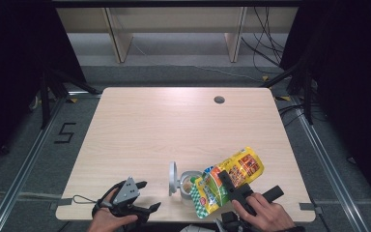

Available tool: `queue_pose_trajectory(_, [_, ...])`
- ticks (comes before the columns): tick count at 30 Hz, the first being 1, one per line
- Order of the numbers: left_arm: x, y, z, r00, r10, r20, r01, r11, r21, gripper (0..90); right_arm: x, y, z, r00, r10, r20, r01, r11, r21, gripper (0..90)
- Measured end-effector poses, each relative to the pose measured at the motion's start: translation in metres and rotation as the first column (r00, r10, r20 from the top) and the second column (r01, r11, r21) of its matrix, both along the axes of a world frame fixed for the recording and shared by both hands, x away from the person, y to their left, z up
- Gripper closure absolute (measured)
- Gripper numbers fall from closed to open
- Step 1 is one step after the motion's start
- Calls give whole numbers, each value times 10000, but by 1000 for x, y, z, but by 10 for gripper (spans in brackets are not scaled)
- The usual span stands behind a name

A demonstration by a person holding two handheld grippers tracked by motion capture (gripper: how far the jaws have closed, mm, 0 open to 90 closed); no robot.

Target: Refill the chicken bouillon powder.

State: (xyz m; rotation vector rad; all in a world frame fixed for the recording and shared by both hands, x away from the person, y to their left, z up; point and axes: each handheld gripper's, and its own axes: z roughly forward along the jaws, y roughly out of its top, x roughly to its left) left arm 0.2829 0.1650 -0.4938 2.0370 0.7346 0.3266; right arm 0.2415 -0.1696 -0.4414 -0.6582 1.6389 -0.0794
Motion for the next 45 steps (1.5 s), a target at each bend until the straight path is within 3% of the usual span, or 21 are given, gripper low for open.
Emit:
queue_pose_trajectory(5, [0, 0, 0, 10000, -62, -50, 62, 10000, -5, 160, 0, 0, -1, 9999, 88, 124, -88, 10000, -23, 593])
queue_pose_trajectory(6, [2, 3, 1, 9999, -140, 36, 138, 9992, 363, 160, 0, 1, -1, 9999, 80, 136, -79, 10000, -33, 593])
queue_pose_trajectory(7, [0, 1, 1, 10000, -75, -5, 75, 9999, 116, 160, 0, 1, 0, 9999, 94, 84, -94, 9999, -97, 593])
queue_pose_trajectory(8, [1, 1, 1, 9999, -102, -2, 102, 9999, 108, 160, -1, 1, -2, 10000, 21, 8, -21, 9999, 132, 593])
queue_pose_trajectory(13, [0, 1, 1, 10000, -58, 39, 57, 9999, 137, 160, -1, -1, -3, 10000, -56, 7, 56, 9995, 319, 598])
queue_pose_trajectory(17, [0, 1, 1, 10000, -73, 41, 72, 9999, 97, 160, 1, 0, 0, 9999, 108, 19, -108, 9998, -155, 598])
queue_pose_trajectory(19, [0, 1, 1, 9999, -105, 49, 105, 9999, 103, 160, -1, -1, -1, 10000, 2, -7, -2, 9999, 172, 598])
queue_pose_trajectory(29, [0, 1, 1, 10000, -91, 31, 90, 9999, 56, 160, -1, -2, -1, 10000, 17, 34, -18, 9999, 110, 599])
queue_pose_trajectory(31, [0, 1, 1, 10000, -82, 23, 82, 9999, 57, 160, 0, -1, 2, 9999, 130, 85, -128, 9996, -264, 599])
queue_pose_trajectory(40, [1, 2, 1, 9999, -52, 94, 51, 10000, 76, 160, -1, -4, 0, 9999, -80, 82, 78, 9997, 224, 600])
queue_pose_trajectory(41, [0, 1, 2, 10000, -17, 44, 17, 10000, 5, 160, 0, -4, 3, 9999, 27, 153, -25, 10000, -84, 599])
queue_pose_trajectory(45, [0, 1, 1, 10000, -7, 45, 7, 10000, -20, 160, 0, -4, 2, 9998, 105, 142, -105, 9999, 18, 600])
